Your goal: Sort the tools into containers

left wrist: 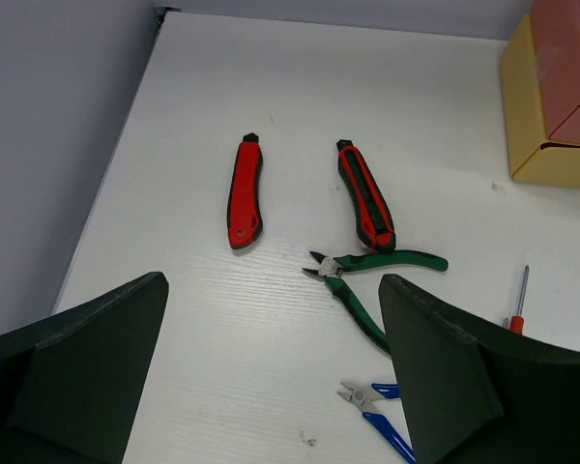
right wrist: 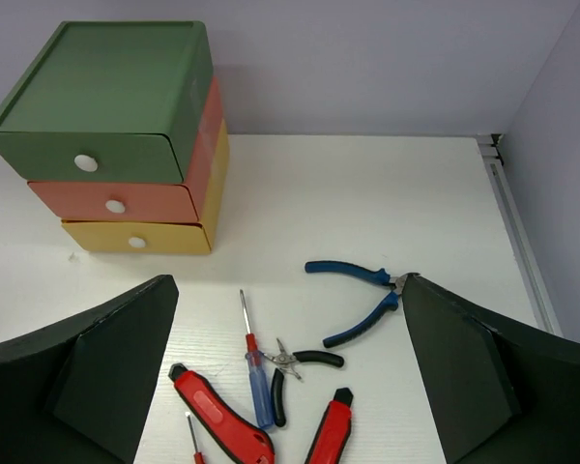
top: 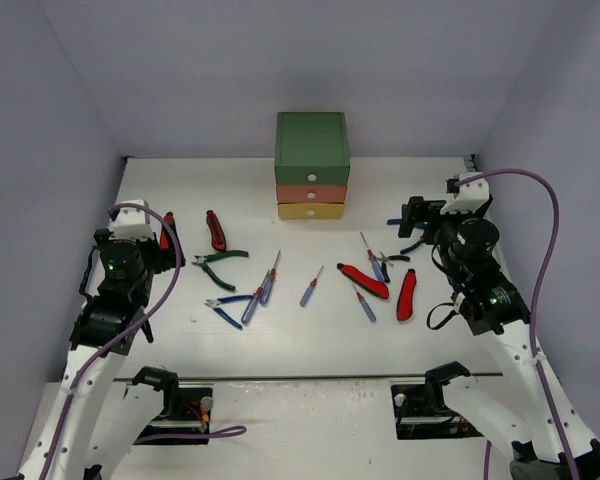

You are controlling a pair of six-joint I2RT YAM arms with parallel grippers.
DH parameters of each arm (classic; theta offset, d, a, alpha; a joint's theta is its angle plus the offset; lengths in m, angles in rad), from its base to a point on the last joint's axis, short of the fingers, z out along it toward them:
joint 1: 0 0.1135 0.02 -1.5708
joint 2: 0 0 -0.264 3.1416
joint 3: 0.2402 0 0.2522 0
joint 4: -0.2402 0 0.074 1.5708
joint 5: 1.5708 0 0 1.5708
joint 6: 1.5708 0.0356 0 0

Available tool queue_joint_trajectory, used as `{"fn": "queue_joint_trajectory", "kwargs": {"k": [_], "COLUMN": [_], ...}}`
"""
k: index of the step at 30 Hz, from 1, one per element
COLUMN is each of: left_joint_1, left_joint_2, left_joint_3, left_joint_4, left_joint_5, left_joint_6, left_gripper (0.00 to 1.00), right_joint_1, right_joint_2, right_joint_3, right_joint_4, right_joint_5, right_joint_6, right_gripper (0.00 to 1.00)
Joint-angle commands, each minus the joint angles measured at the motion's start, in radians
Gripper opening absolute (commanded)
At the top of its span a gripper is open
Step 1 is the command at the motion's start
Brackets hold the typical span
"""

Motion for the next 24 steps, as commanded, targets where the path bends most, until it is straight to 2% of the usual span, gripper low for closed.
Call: {"fn": "queue_joint_trajectory", "kwargs": {"k": [1,3,8,11,13,18,24], "left_joint_1": [0.003,0.003,0.003,0.003,0.003,0.003,0.003], "left_joint_2": [0.000,0.000,-0.001,-0.009,-0.018,-0.032,-0.024], "left_joint_3": [0.058,0.061,0.069,0.068,0.066,0.078,0.098], "left_joint_4": [0.057,0.052,0.022,0.009,0.010,0.022,-0.009], "left_joint_5": [-0.011,-0.011,-0.011,-0.005,-0.004,-0.013,0.004], "left_joint_6": [-0.013,-0.019,-0.033,-0.038,-0.040,-0.042,-0.063], "left_gripper": [0.88,0.88,0.88,0.88,0.88,0.88,0.88], "right_joint_1": [0.005,0.004,0.004,0.007,0.020,0.078,0.153], "right_joint_2": [0.051,0.078,0.189,0.285,0.326,0.388,0.565], "right_joint_3": [0.010,0.010,0.016,0.020,-0.022,-0.162,-0.191], "right_joint_4": [0.086,0.087,0.091,0.110,0.200,0.516,0.764], "right_joint_5": [0.005,0.001,-0.125,-0.253,-0.292,-0.229,-0.162], "right_joint_6": [0.112,0.161,0.299,0.357,0.458,0.694,0.813], "right_gripper": [1.00,1.00,1.00,1.00,1.00,0.99,0.82]}}
